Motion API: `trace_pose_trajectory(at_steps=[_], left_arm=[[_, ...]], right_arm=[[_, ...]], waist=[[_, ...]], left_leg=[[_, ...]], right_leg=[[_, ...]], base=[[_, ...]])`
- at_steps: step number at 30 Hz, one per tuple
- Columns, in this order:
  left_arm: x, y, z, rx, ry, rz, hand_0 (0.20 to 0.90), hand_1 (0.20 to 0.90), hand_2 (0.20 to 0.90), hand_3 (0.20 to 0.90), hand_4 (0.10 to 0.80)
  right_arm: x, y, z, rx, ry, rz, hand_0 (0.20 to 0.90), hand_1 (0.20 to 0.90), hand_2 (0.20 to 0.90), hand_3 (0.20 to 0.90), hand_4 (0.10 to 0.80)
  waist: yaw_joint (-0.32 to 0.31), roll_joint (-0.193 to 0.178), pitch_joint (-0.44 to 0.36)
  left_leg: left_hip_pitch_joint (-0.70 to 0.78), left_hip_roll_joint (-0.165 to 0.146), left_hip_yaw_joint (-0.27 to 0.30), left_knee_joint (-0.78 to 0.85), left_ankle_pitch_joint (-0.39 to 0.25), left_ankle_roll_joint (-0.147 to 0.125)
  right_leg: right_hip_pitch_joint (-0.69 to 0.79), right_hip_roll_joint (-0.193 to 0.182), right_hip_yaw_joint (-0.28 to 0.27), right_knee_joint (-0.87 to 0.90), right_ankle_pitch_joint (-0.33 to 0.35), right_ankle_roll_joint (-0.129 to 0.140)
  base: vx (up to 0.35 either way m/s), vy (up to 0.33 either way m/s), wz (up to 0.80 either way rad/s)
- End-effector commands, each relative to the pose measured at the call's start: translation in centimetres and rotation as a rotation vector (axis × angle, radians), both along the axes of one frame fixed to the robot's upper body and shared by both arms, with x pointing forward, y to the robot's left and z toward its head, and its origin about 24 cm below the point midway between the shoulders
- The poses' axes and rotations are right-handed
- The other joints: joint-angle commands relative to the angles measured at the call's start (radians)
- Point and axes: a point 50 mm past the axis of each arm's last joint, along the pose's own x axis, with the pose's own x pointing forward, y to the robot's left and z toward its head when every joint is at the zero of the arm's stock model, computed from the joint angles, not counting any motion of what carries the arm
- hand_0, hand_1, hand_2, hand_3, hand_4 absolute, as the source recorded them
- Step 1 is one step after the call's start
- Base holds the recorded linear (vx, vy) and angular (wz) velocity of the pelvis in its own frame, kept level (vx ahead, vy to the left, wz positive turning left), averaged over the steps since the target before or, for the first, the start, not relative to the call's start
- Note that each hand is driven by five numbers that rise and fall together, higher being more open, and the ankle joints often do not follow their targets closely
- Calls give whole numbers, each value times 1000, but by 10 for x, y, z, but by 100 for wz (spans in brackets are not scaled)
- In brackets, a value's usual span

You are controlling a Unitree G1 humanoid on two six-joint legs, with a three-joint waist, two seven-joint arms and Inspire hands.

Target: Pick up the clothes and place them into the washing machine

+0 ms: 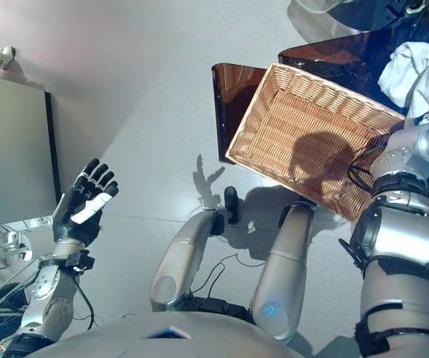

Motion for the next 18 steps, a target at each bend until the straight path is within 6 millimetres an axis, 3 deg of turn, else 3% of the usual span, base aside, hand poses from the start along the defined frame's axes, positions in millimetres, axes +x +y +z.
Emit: trace_pose_trajectory(at_steps=[1,2,10,14,18], left_arm=[[-6,33,21,84,-111,127,900,900,900,900,800],[-6,33,21,88,-114,133,900,900,900,900,800],[-9,38,18,109,-107,164,900,900,900,900,800],[-9,40,21,115,-117,162,900,900,900,900,800],[-9,41,24,119,-121,148,900,900,900,900,800]], right_arm=[[-3,10,2,-321,185,56,900,900,900,900,800],[-5,12,-3,-331,197,59,900,900,900,900,800],[-13,28,-54,-325,383,147,900,900,900,900,800],[-8,27,-56,-310,428,166,900,900,900,900,800],[4,25,-45,-331,471,189,900,900,900,900,800]], waist=[[-15,-32,-40],[-19,-36,-43],[-29,-59,-40],[-23,-56,-40],[-12,-52,-38]], left_leg=[[-53,3,21,-87,89,-3],[-43,-1,14,-80,60,-10],[-42,4,21,-72,53,-5],[-47,3,24,-71,52,-3],[-58,4,26,-66,55,-3]], right_leg=[[17,12,-30,-30,22,-22],[29,10,-27,-22,-8,-17],[29,9,-27,-32,5,-15],[20,7,-23,-32,11,-15],[14,4,-21,-33,17,-15]], base=[[83,1,4],[86,-4,1],[8,3,0],[0,0,0],[-3,2,-1]])
